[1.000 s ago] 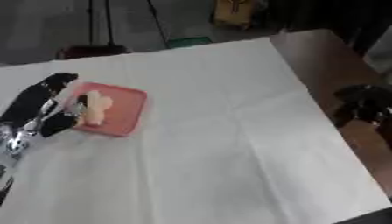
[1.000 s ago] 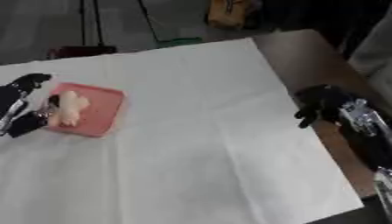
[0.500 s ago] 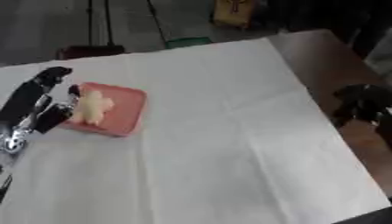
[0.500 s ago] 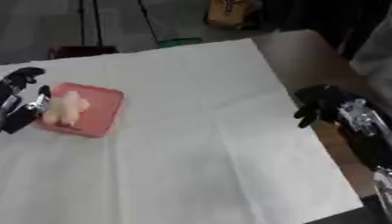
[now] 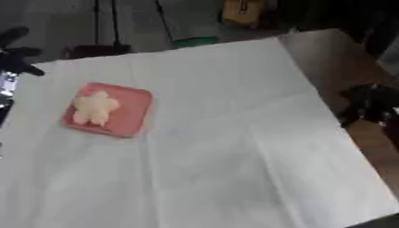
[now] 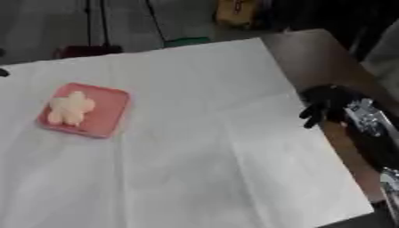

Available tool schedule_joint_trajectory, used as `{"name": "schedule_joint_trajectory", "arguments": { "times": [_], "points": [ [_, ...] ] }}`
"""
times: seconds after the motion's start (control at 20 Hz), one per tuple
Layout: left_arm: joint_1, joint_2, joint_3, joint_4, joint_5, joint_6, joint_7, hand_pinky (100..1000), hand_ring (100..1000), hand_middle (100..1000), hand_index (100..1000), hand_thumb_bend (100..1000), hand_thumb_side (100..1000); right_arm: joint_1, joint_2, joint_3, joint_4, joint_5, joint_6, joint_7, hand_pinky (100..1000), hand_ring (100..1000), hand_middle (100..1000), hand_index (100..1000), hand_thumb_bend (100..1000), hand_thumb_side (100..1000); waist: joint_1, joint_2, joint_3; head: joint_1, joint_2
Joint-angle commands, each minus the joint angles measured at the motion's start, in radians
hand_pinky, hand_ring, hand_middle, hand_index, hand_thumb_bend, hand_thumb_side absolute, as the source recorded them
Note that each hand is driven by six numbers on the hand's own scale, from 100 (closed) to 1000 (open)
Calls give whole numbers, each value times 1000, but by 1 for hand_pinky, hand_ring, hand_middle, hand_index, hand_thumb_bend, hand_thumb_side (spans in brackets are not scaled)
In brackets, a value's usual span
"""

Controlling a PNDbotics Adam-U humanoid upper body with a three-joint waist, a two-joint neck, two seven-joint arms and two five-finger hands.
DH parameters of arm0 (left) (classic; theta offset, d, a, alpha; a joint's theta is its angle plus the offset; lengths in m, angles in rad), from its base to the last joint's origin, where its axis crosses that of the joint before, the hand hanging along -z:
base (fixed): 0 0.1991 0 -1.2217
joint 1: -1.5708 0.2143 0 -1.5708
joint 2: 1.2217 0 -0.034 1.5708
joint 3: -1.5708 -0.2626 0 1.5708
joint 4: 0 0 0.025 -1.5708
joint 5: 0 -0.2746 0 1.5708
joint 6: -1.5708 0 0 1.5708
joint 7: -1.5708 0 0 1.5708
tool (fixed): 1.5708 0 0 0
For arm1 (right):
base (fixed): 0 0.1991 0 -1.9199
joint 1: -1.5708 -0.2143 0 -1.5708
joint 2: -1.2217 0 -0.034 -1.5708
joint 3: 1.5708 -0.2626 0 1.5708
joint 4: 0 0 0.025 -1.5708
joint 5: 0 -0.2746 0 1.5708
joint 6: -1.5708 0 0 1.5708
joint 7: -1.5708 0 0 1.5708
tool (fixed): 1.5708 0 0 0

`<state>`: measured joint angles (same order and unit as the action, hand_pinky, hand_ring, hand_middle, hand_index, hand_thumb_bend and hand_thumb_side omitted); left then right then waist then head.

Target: Pick up objects on the table and place them in the box.

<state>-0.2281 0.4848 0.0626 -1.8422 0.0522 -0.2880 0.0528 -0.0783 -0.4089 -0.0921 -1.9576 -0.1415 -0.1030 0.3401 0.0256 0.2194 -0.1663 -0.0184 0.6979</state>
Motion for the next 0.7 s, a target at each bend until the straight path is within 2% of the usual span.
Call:
{"name": "schedule_joint_trajectory", "arguments": {
  "times": [0.05,0.15,0.3,0.7],
  "points": [
    [44,-11,56,-131,97,8,-20,583,760,877,902,296,884,-3,-18,-14,-9,2,3,-7,525,609,737,709,100,931,4,-21,4,11,13],
    [78,-30,71,-147,111,22,-26,573,758,877,893,278,893,-1,-20,-15,-8,2,6,-9,525,609,737,709,100,932,7,-25,15,12,21],
    [115,-55,78,-151,123,35,-39,569,758,878,893,297,903,-5,-25,-13,-10,-2,7,-9,525,609,737,713,100,924,9,-31,26,13,31],
    [141,-91,78,-158,163,19,-69,561,754,877,891,302,908,-8,-29,-16,-7,-16,12,-24,518,600,729,719,100,917,10,-44,42,11,31]
  ]
}}
